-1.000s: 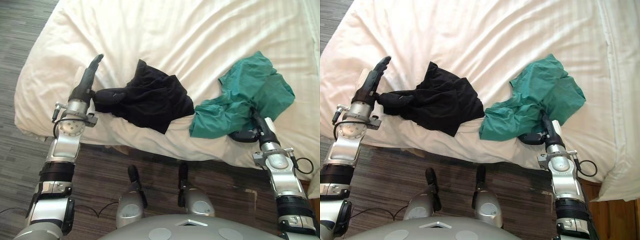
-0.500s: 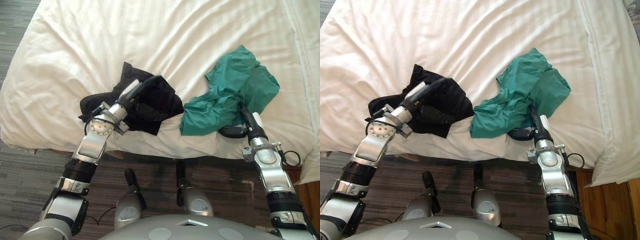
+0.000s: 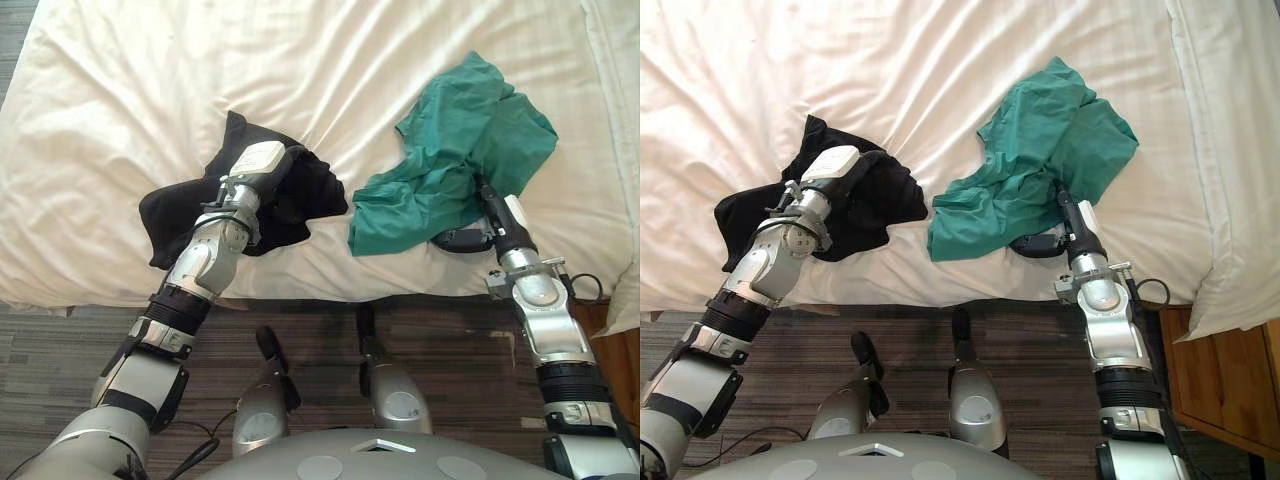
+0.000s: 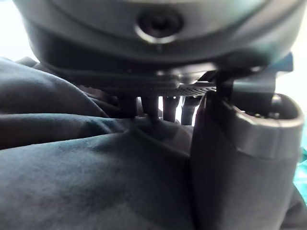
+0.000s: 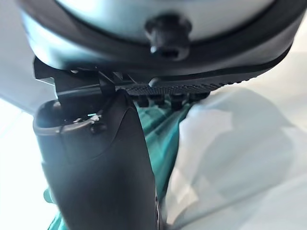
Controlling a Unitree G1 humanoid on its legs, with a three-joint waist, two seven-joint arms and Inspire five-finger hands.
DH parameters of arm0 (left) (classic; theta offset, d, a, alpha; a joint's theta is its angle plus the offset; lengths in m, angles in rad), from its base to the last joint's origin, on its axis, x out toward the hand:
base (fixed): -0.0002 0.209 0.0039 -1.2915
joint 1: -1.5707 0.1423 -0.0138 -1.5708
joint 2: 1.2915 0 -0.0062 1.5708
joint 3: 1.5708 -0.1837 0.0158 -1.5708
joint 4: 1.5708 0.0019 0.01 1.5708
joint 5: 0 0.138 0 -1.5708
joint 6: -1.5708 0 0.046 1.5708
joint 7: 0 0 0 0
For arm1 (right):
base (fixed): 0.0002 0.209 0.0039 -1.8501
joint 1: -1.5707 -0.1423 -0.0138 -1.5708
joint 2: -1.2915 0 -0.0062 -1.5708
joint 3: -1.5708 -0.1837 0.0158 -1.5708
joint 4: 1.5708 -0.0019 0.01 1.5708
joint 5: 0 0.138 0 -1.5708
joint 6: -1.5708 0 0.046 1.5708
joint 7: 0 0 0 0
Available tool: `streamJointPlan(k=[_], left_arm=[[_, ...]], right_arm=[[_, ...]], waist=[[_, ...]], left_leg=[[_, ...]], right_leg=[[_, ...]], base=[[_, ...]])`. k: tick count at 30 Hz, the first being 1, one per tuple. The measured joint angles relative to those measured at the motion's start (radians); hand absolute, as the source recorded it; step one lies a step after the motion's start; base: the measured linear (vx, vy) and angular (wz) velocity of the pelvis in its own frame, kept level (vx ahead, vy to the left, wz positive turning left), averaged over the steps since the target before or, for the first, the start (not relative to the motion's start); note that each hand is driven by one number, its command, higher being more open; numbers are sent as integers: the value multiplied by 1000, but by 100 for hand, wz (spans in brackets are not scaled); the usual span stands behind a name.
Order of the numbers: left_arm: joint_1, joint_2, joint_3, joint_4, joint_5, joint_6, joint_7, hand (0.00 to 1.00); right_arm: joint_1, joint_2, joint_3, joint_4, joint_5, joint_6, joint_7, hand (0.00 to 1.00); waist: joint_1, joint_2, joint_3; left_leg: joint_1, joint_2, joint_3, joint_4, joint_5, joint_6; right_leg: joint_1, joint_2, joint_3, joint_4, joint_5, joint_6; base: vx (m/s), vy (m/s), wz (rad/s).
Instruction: Tidy up the quilt and then pick up the clothes from the bed and put them into the laundry hamper
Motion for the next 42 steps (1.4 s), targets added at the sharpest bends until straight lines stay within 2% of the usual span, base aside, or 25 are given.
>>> streamJointPlan(k=[1, 5, 8, 10, 13, 15, 18, 20, 22, 24, 25, 26, 28, 30, 32, 33, 34, 36, 37, 39, 41, 42], left_arm=[[10, 0, 0, 0, 24, -6, 20, 0], [100, -3, -8, 1, 123, -14, 198, 0], [146, -20, -8, -1, 121, -14, 262, 0], [193, -26, 1, -44, 113, -7, 270, 0], [304, -26, 51, -180, 48, -6, 242, 0], [351, -27, 110, -264, -48, -26, 176, 0], [435, -27, 215, -407, -175, -103, 67, 0], [507, -26, 287, -483, -218, -148, 24, 0], [583, -26, 379, -533, -253, -176, -1, 0], [667, -21, 491, -540, -253, -193, -11, 0], [686, -18, 516, -540, -253, -201, -13, 0], [727, -3, 564, -545, -253, -210, -17, 0], [762, 10, 592, -548, -253, -229, -19, 0], [790, 16, 600, -553, -254, -251, -19, 0], [815, 18, 601, -562, -282, -290, -13, 0], [815, 20, 601, -562, -289, -299, -10, 0], [813, 47, 601, -562, -289, -331, 14, 0], [809, 67, 601, -562, -289, -342, 24, 0], [799, 76, 601, -559, -289, -354, 33, 0], [788, 77, 602, -559, -297, -381, 55, 0], [777, 81, 608, -554, -323, -414, 88, 0], [768, 94, 613, -542, -323, -432, 102, 0]], right_arm=[[-3, -6, 0, 1, 8, -4, 1, 100], [-11, -59, -1, 2, 72, -11, 24, 100], [-14, -85, -6, 1, 69, -11, 26, 100], [-14, -88, -19, -9, 67, -10, 27, 100], [-9, -88, -63, -75, 61, 16, 26, 100], [10, -88, -112, -147, 25, 46, 26, 100], [69, -86, -187, -258, -29, 86, 25, 100], [104, -84, -228, -310, -57, 102, 26, 100], [141, -79, -270, -331, -79, 117, 27, 100], [178, -77, -305, -335, -94, 149, 33, 100], [184, -76, -307, -335, -94, 157, 39, 100], [190, -68, -307, -335, -94, 177, 52, 100], [188, -40, -308, -335, -94, 188, 62, 100], [187, -10, -304, -335, -94, 206, 69, 100], [185, 12, -279, -333, -109, 228, 87, 100], [183, 18, -270, -330, -123, 230, 90, 100], [159, 27, -235, -289, -134, 247, 98, 100], [122, 27, -211, -227, -146, 261, 112, 100], [71, 27, -186, -141, -175, 279, 120, 100], [-14, 25, -155, 41, -248, 321, 154, 100], [-78, 4, -150, 174, -335, 327, 173, 100], [-119, -26, -138, 227, -379, 326, 197, 0]], waist=[[-3, 0, 0], [-10, 6, -1], [-14, 17, 0], [-21, 28, -1], [-32, 52, -7], [-36, 67, -8], [-35, 76, -14], [-29, 83, -18], [-5, 97, -31], [24, 124, -54], [34, 127, -57], [64, 128, -61], [86, 122, -65], [110, 105, -73], [138, 65, -94], [142, 54, -99], [156, 17, -104], [163, -2, -102], [177, -14, -97], [198, -16, -93], [218, -8, -79], [221, -9, -78]], left_leg=[[-1, 1, 0, 0, 1, -1], [2, 8, 0, 0, 2, -2], [16, 8, -3, 0, 2, -3], [29, 8, -6, 0, 0, -3], [35, 4, -10, 0, -4, -5], [38, 4, -30, 1, -2, -5], [55, 8, -74, 1, 0, -8], [63, 8, -90, 2, 0, -8], [73, 9, -103, 1, 0, -9], [74, 10, -127, 1, -4, -13], [74, 10, -130, 1, -4, -13], [72, 10, -136, 1, -4, -13], [69, 10, -145, 1, -6, -16], [64, 9, -154, 1, -6, -16], [39, 7, -162, 1, -3, -13], [29, 7, -168, 1, -2, -11], [6, 7, -181, 1, 7, -12], [-3, 5, -187, 2, 17, -4], [-7, 2, -189, 2, 19, -3], [-18, -10, -199, 2, 24, 3], [-29, -18, -206, 2, 26, 6], [-37, -21, -212, 1, 27, 8]], right_leg=[[-3, 0, 0, 2, 0, 0], [-4, 2, 1, 3, 0, 0], [12, 2, -2, 2, 0, 1], [26, 2, -11, 1, 0, 0], [37, 4, -25, -3, -2, 0], [52, 9, -44, -3, -7, 1], [95, 11, -87, -3, -25, -3], [113, 11, -108, -2, -35, -4], [134, 12, -124, -1, -46, -5], [154, 12, -159, 8, -62, -7], [156, 13, -163, 9, -64, -7], [160, 13, -169, 11, -72, -10], [163, 13, -180, 10, -73, -13], [167, 11, -190, 8, -74, -11], [154, 11, -198, 1, -71, -8], [148, 11, -204, 1, -70, -9], [132, 11, -216, 4, -69, -10], [124, 10, -220, 7, -67, -10], [116, 6, -220, 19, -67, -9], [110, -5, -229, 23, -67, -9], [103, -12, -232, 25, -67, -8], [101, -15, -238, 21, -65, -6]], base=[[9, -19, -3], [0, 0, 0], [40, -9, 2], [57, -5, 3], [84, -1, 6], [78, -6, 23], [94, -13, 35], [60, -3, 32], [42, 4, 35], [7, 12, 46], [-28, 14, 31], [-38, 9, 18], [-52, 9, 20], [-40, 10, 19], [-11, 8, 12], [7, 5, 22], [18, 6, 20], [22, 14, 13], [14, 25, 10], [11, 37, 14], [6, 47, 14], [-2, 40, 12]])
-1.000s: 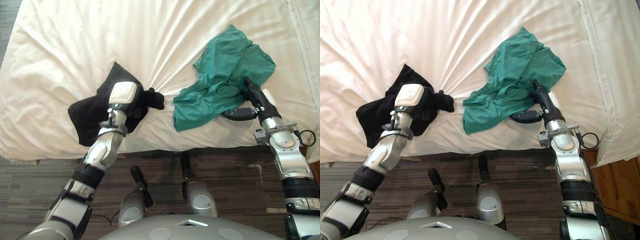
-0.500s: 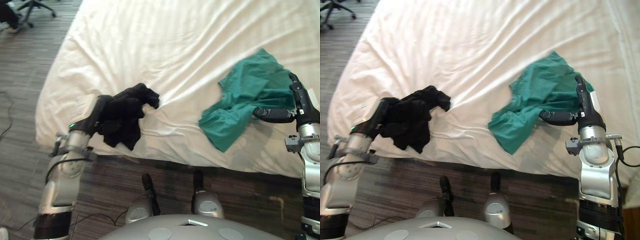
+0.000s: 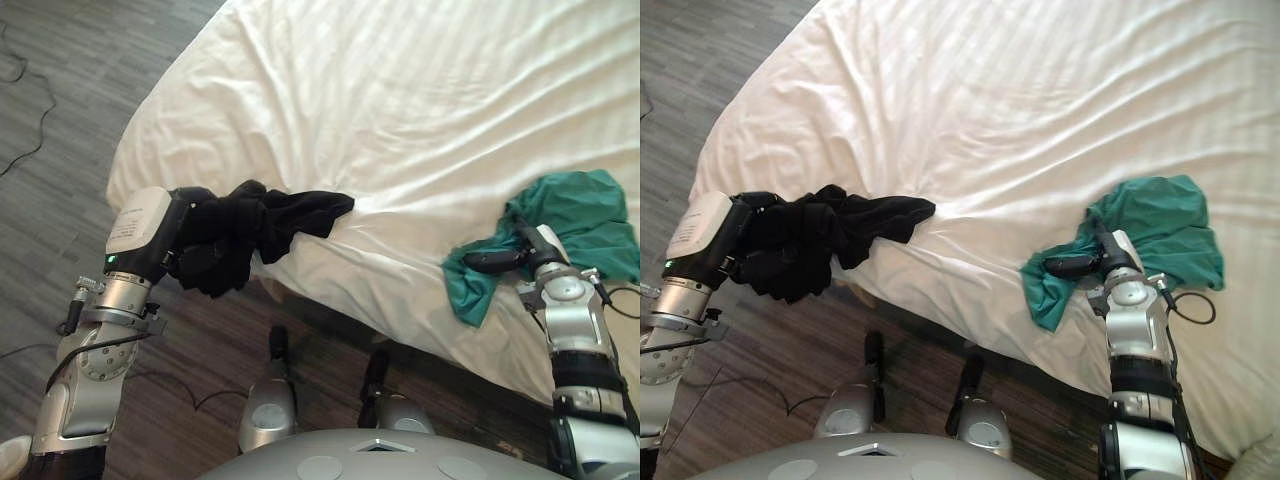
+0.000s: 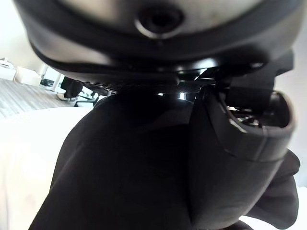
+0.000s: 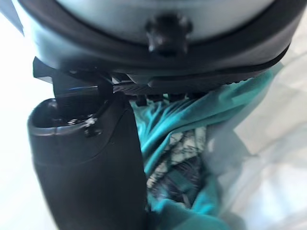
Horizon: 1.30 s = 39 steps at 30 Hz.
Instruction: Tidy up the quilt and then pick up the clothes from the bed and put them into the laundry hamper
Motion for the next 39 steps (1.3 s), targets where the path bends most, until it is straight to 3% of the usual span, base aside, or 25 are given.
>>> streamJointPlan(k=[3, 6, 9, 12, 15, 18, 19, 22, 25, 26, 27, 28, 29, 32, 34, 35, 36, 39], left_arm=[[-70, 64, 2, 78, 0, -65, 29, 0], [-132, 115, 6, 144, -11, -123, 32, 0], [-133, 125, 29, 170, -38, -141, 31, 0], [-129, 124, 66, 196, -44, -141, 23, 0], [-87, 54, 69, 186, -85, -141, 13, 0], [35, -140, 39, 82, -171, -102, -22, 0], [88, -223, 6, 46, -222, -72, -49, 0], [176, -374, -76, 35, -392, 18, -111, 0], [201, -452, -198, 146, -585, 90, -123, 0], [206, -476, -241, 187, -656, 111, -135, 0], [220, -489, -264, 203, -731, 131, -151, 0], [232, -493, -271, 217, -768, 139, -159, 0], [232, -525, -275, 260, -832, 154, -160, 0], [298, -564, -292, 307, -959, 163, -116, 0], [347, -569, -293, 308, -1020, 158, -80, 0], [362, -568, -296, 308, -1021, 149, -64, 0], [367, -562, -297, 308, -1020, 148, -63, 0], [371, -567, -304, 309, -1021, 143, -73, 0]], right_arm=[[-81, -49, 31, 172, -30, -24, 37, 0], [-98, -79, 37, 281, -29, -35, -4, 0], [-99, -107, 30, 342, -24, -51, -28, 0], [-75, -113, -4, 413, 120, -102, -116, 0], [47, -87, -50, 378, 374, -226, -190, 0], [277, 25, -154, 142, 714, -340, -201, 0], [368, 107, -190, 38, 830, -387, -199, 0], [562, 307, -188, -171, 1022, -483, -150, 0], [831, 472, 13, -364, 1130, -542, 116, 0], [892, 510, 129, -389, 1149, -542, 208, 0], [917, 542, 261, -389, 1160, -537, 289, 0], [918, 554, 315, -389, 1162, -531, 318, 0], [900, 565, 396, -389, 1161, -507, 354, 0], [870, 556, 500, -387, 1149, -496, 419, 0], [879, 534, 527, -377, 1102, -516, 435, 0], [893, 522, 545, -377, 1064, -537, 439, 0], [900, 514, 553, -378, 1043, -556, 439, 0], [918, 460, 553, -378, 1028, -563, 413, 0]], waist=[[24, -17, 9], [48, -46, 13], [71, -54, 16], [87, -67, 11], [85, -68, 9], [30, -54, -6], [0, -45, -21], [-74, -26, -42], [-145, -14, -49], [-168, -15, -50], [-181, -44, -69], [-173, -58, -81], [-149, -53, -89], [-118, -7, -118], [-91, 5, -136], [-95, 16, -154], [-95, 10, -156], [-74, 29, -154]], left_leg=[[0, -1, -17, 0, -5, -4], [0, -3, -40, 0, -7, 2], [1, -6, -49, 0, -7, 2], [9, -6, -52, -1, -9, 3], [55, -9, -40, -1, -21, -4], [100, -21, -41, -1, -30, 1], [113, -25, -42, -1, -33, -2], [152, -26, -38, -1, -42, -8], [208, -15, -95, 0, -76, 7], [207, -14, -145, 0, -76, 6], [185, -24, -172, -1, -70, 1], [173, -34, -176, -1, -73, -7], [164, -20, -156, 0, -75, -4], [140, 18, -63, 3, -55, 25], [121, 16, -28, 4, -35, 52], [77, 16, 48, 36, -61, 90], [47, 18, 113, 68, -86, 125], [2, 47, 357, 151, -117, 134]], right_leg=[[10, 1, -15, 0, 0, 0], [24, 0, -37, 1, -5, -4], [28, -2, -44, 10, -12, -13], [36, -2, -49, 16, -21, -14], [74, -8, -42, 18, -32, -10], [112, -22, -51, 41, -69, -10], [124, -27, -59, 56, -84, -11], [110, -47, -36, 203, -171, -32], [81, -19, 233, 425, -258, -56], [84, 8, 336, 452, -317, -72], [108, 28, 410, 393, -364, -80], [123, 17, 412, 361, -398, -47], [146, 19, 369, 319, -385, -2], [210, 18, 250, 281, -368, -4], [248, 13, 164, 272, -368, -4], [276, -3, 67, 252, -364, 3], [303, -13, -9, 236, -353, 2], [374, -35, -202, 245, -337, -17]], base=[[-21, 17, 16], [-16, 9, 24], [7, 13, 14], [44, 7, 6], [99, 8, -6], [131, 11, 8], [159, 10, 19], [148, -25, 14], [93, -88, 55], [59, -234, 120], [13, -252, 108], [-10, -251, 87], [-24, -179, 82], [20, -83, 105], [57, -46, 151], [87, -14, 232], [92, 30, 256], [93, 80, 229]])
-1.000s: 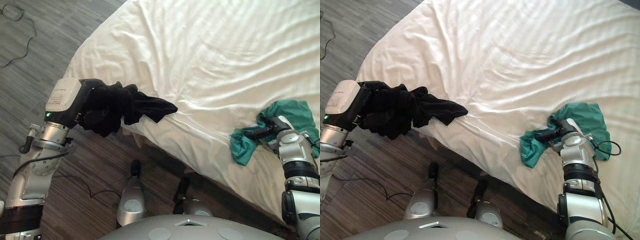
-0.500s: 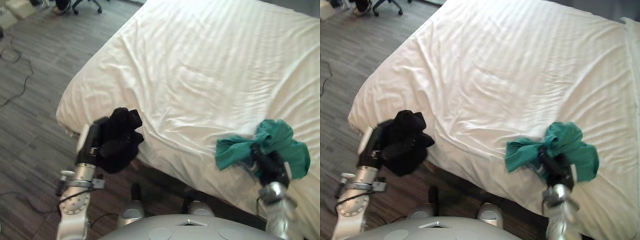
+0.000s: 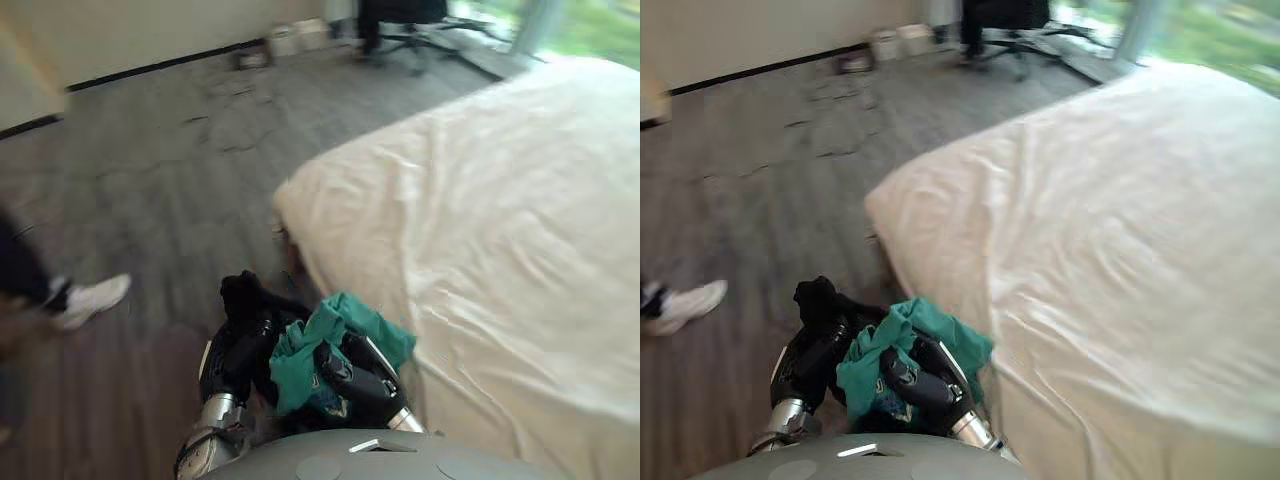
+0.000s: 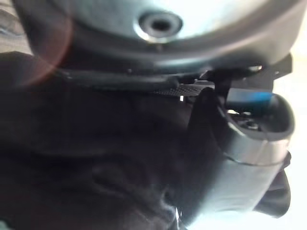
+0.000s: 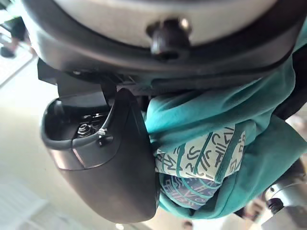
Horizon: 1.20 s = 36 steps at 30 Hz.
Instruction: Tidy up the quilt and then pick up the clothes from the bed and put them into the laundry hamper
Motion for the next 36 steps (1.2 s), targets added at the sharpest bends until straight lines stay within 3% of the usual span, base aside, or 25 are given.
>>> streamJointPlan(k=[1, 2, 3, 4, 5, 6, 7, 8, 9, 10, 13, 14, 15, 16, 18, 20, 22, 24, 25, 33, 36], left_arm=[[6, -1, -5, 1, 0, 0, -2, 0], [17, -6, -15, 6, 0, -1, -5, 0], [13, -14, -23, 23, 0, -3, -8, 0], [8, -10, -21, 24, 0, -6, -8, 0], [-2, 29, -18, 20, -1, -38, -11, 0], [-14, 36, -31, 47, -1, -40, -14, 0], [-18, 35, -43, 65, -1, -40, -14, 0], [-25, 37, -69, 96, -2, -36, -16, 0], [-41, 43, -95, 139, -3, -33, -20, 0], [-57, 47, -107, 154, -6, -29, -19, 0], [-109, 89, -131, 212, -48, -19, -25, 0], [-132, 106, -128, 232, -60, -21, -25, 0], [-146, 121, -125, 243, -76, -22, -23, 0], [-165, 138, -118, 275, -81, -31, -15, 0], [-178, 156, -129, 331, -85, -52, -10, 0], [-189, 174, -155, 376, -88, -55, -6, 0], [-194, 187, -182, 396, -85, -63, -6, 0], [-185, 205, -209, 396, -76, -70, -7, 0], [-181, 212, -325, 414, 8, -112, -4, 0], [-182, 210, -327, 429, 4, -112, -8, 0], [-193, 206, -328, 483, -5, -105, -34, 0]], right_arm=[[-1, -15, -4, 0, 0, 0, -7, 0], [-6, -52, -15, 0, -6, -1, -20, 0], [-30, -77, -36, 9, -24, -11, -29, 0], [-44, -77, -43, 15, -30, -18, -36, 0], [-61, -52, -53, 16, -29, -43, -51, 0], [-59, -45, -86, 17, -28, -59, -78, 0], [-61, -47, -102, 16, -28, -63, -95, 0], [-61, -48, -139, 20, -32, -75, -137, 0], [-64, -49, -163, 55, -37, -87, -200, 0], [-72, -49, -174, 76, -53, -90, -233, 0], [-115, -40, -199, 199, -146, -97, -354, 0], [-115, -30, -197, 231, -154, -97, -377, 0], [-115, -20, -197, 241, -154, -97, -385, 0], [-112, -7, -183, 254, -154, -98, -401, 0], [-94, -5, -160, 260, -140, -98, -402, 0], [-108, -6, -159, 279, -122, -99, -399, 0], [-110, -6, -159, 285, -81, -99, -405, 0], [-108, -3, -159, 291, -63, -99, -416, 0], [-147, -23, -115, 358, -26, -74, -416, 0], [-145, -23, -115, 359, -26, -76, -416, 0], [-150, -23, -123, 382, -23, -87, -415, 0]], waist=[[6, 9, 1], [13, 38, 5], [-4, 82, 11], [-17, 71, 12], [-21, 6, 18], [-16, 8, 15], [-16, 8, 15], [-22, 8, 17], [-21, -3, 12], [-18, -5, 9], [-16, -14, 27], [-18, -29, 43], [-19, -35, 55], [-29, -30, 69], [-69, -21, 79], [-70, -14, 86], [-69, -28, 85], [-56, -66, 86], [-70, -47, 39], [-68, -46, 38], [-56, -41, 36]], left_leg=[[-1, 2, 23, 13, -1, 2], [-2, 2, 39, 25, -24, 35], [-9, 17, 35, 11, -43, 64], [-19, 15, 61, 17, -60, 78], [-55, -13, 104, 95, -94, 99], [-54, 10, 119, 163, -102, 76], [-44, 6, 139, 170, -97, 52], [-30, -17, 153, 161, -53, 33], [-28, -73, 104, 141, -39, 49], [-29, -99, 72, 128, -40, 59], [-6, -180, -83, 100, -53, 94], [19, -201, -152, 78, -65, 110], [35, -209, -185, 66, -66, 112], [63, -205, -241, 48, -60, 103], [113, -205, -339, 18, -46, 88], [156, -207, -394, -10, -46, 79], [189, -213, -432, -18, -50, 59], [220, -242, -444, -22, -63, 37], [297, -222, -444, -146, -44, -10], [297, -221, -441, -146, -47, -14], [280, -215, -421, -101, -90, -25]], right_leg=[[12, -3, -29, 18, 6, -9], [-1, -22, -66, 130, 24, -32], [-44, 2, -52, 161, -35, -23], [-51, 27, -49, 42, -53, -18], [-78, -17, -61, -43, 18, -3], [-55, -33, -130, -29, 18, 1], [-35, -38, -152, -31, 19, 5], [10, -51, -223, -34, 23, 21], [46, -68, -288, -21, 48, 62], [50, -79, -314, 3, 62, 72], [43, -162, -351, 277, 157, -3], [3, -199, -315, 437, 118, -90], [-27, -197, -271, 485, 79, -116], [-109, -136, -119, 506, 18, -93], [-205, -24, 104, 407, -21, -48], [-251, 28, 204, 232, -20, -45], [-270, 40, 272, 108, 2, -26], [-278, 16, 289, 44, 110, -38], [-190, 66, 308, -158, 206, -21], [-191, 68, 309, -159, 204, -23], [-195, 73, 323, -158, 194, -36]], base=[[102, 101, 175], [84, 130, 188], [69, 136, 193], [78, 76, 191], [171, 27, 170], [220, 22, 148], [272, 69, 147], [283, 152, 159], [287, 184, 169], [285, 226, 173], [338, 249, 169], [279, 123, 124], [311, 84, 148], [291, 73, 129], [292, 76, 147], [243, 57, 95], [213, -18, 69], [186, -70, 35], [61, -38, 7], [0, 0, 0], [7, -1, -18]])
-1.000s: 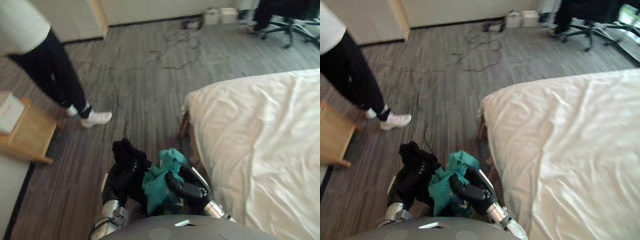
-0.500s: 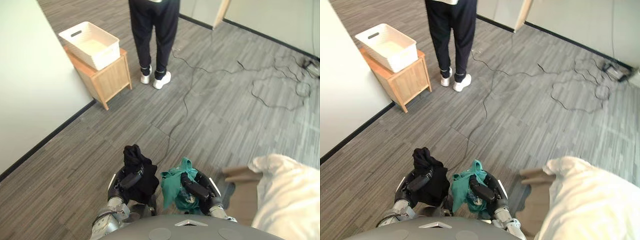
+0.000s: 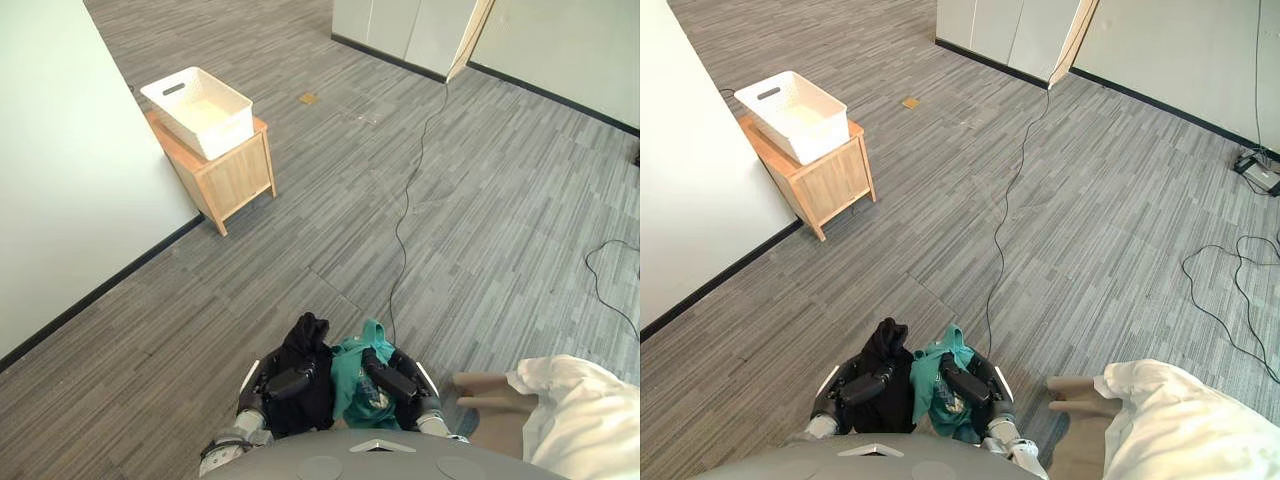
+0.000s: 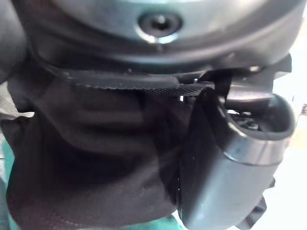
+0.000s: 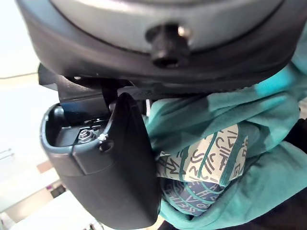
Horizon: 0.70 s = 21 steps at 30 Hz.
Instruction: Tidy up the quilt and then pick up the clothes from the bed and put them into the laundry hamper
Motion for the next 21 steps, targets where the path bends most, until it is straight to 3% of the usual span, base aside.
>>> streamJointPlan(k=[2, 3, 4, 5, 6, 7, 8, 9, 10, 11, 12, 14, 15, 16, 17, 18, 19, 20, 21], left_arm=[[-19, 2, 0, 10, -15, -1, -21, 0], [-27, -7, 1, 28, -28, -2, -28, 0], [-31, -12, 9, 33, -25, -4, -25, 0], [-42, -9, 14, 31, -24, -5, -24, 0], [-66, -3, 38, 28, -18, -3, -21, 0], [-67, -16, 55, -3, -5, -4, -17, 0], [-67, -18, 65, -22, 2, -6, -13, 0], [-67, -24, 64, -43, 16, -6, -10, 0], [-65, -25, 58, -52, 15, -4, -8, 0], [-55, -23, 47, -78, 13, -1, -1, 0], [-53, -23, 47, -82, 11, 0, -1, 0], [-39, -23, 42, -106, 8, 7, 1, 0], [-39, -22, 41, -109, 6, 9, 0, 0], [-40, -22, 40, -112, 3, 16, 0, 0], [-39, -21, 41, -112, 2, 16, -1, 0], [-38, -28, 44, -106, 5, 20, -1, 0], [-34, -30, 48, -101, 12, 21, -2, 0], [-30, -30, 48, -102, 15, 14, -5, 0], [-24, -9, 45, -105, 16, 7, -10, 0]], right_arm=[[-12, -22, 3, 15, -1, -1, 3, 0], [-22, -49, 4, 16, -2, -1, 17, 0], [-41, -72, 5, 22, -2, -1, 27, 0], [-53, -76, 4, 26, -3, -4, 30, 0], [-83, -81, 0, 46, -10, -8, 30, 0], [-103, -93, -8, 61, -11, -8, 30, 0], [-113, -96, -8, 63, -11, -9, 31, 0], [-121, -109, -17, 63, -12, -14, 35, 0], [-121, -116, -23, 63, -13, -14, 36, 0], [-110, -120, -33, 63, -15, -15, 38, 0], [-109, -120, -33, 63, -16, -17, 38, 0], [-97, -122, -32, 63, -53, -33, 38, 0], [-94, -121, -31, 63, -53, -33, 38, 0], [-89, -116, -27, 63, -53, -33, 37, 0], [-77, -113, -24, 63, -53, -33, 36, 0], [-70, -116, -15, 62, -53, -31, 24, 0], [-73, -105, -8, 55, -52, -29, 17, 0], [-74, -97, -8, 40, -52, -29, 16, 0], [-86, -84, -4, 27, -53, -28, 17, 0]], waist=[[20, 19, 7], [23, 47, 20], [28, 70, 41], [22, 68, 56], [13, 79, 94], [16, 77, 124], [22, 76, 151], [26, 92, 174], [25, 99, 180], [25, 109, 186], [25, 109, 186], [27, 112, 184], [33, 109, 183], [48, 90, 168], [56, 78, 155], [62, 71, 124], [55, 60, 121], [49, 51, 123], [35, 25, 132]], left_leg=[[-70, 25, 39, 170, -108, -13], [-93, 60, 65, 271, -177, -30], [-114, 101, 96, 385, -223, -65], [-151, 120, 108, 489, -233, -78], [-235, 162, 113, 706, -211, -103], [-303, 193, 93, 878, -133, -141], [-328, 192, 96, 930, -151, -162], [-351, 184, 99, 926, -217, -150], [-365, 182, 107, 894, -235, -130], [-393, 167, 167, 724, -230, -103], [-395, 163, 180, 681, -220, -99], [-400, 149, 231, 424, -106, -97], [-400, 151, 241, 432, -62, -69], [-405, 148, 260, 490, -52, -32], [-408, 143, 273, 518, -86, -7], [-405, 122, 289, 532, -141, 56], [-386, 112, 292, 533, -178, 67], [-367, 105, 295, 525, -193, 67], [-302, 85, 295, 499, -216, 58]], right_leg=[[-12, 10, 20, 24, -18, -16], [-18, 34, 26, 70, -39, -37], [-31, 51, 21, 131, -79, -79], [-28, 47, 30, 144, -104, -78], [-22, 57, 33, 159, -117, -64], [6, 67, 43, 157, -124, -70], [29, 66, 54, 154, -129, -74], [57, 64, 62, 152, -139, -75], [68, 61, 61, 147, -145, -72], [108, 49, 49, 111, -154, -64], [117, 47, 45, 103, -156, -63], [177, 41, 27, 65, -192, -34], [194, 37, 29, 65, -210, -33], [212, 15, 38, 70, -251, -53], [217, 1, 42, 73, -271, -70], [176, -19, 51, 195, -284, -71], [56, -51, 59, 452, -254, -14], [-10, -70, 75, 591, -214, 44], [-114, -94, 104, 840, -183, 90]], base=[[13, -28, -53], [56, -60, -79], [71, -32, -72], [40, -56, -47], [22, -59, -24], [41, -59, -27], [147, -10, -31], [145, 34, -15], [253, 82, 1], [226, 86, 12], [323, 129, 20], [332, 166, 15], [393, 242, -3], [353, 223, -14], [510, 258, -27], [551, 235, -16], [547, 226, -12], [507, 228, 0], [637, 215, -1]])
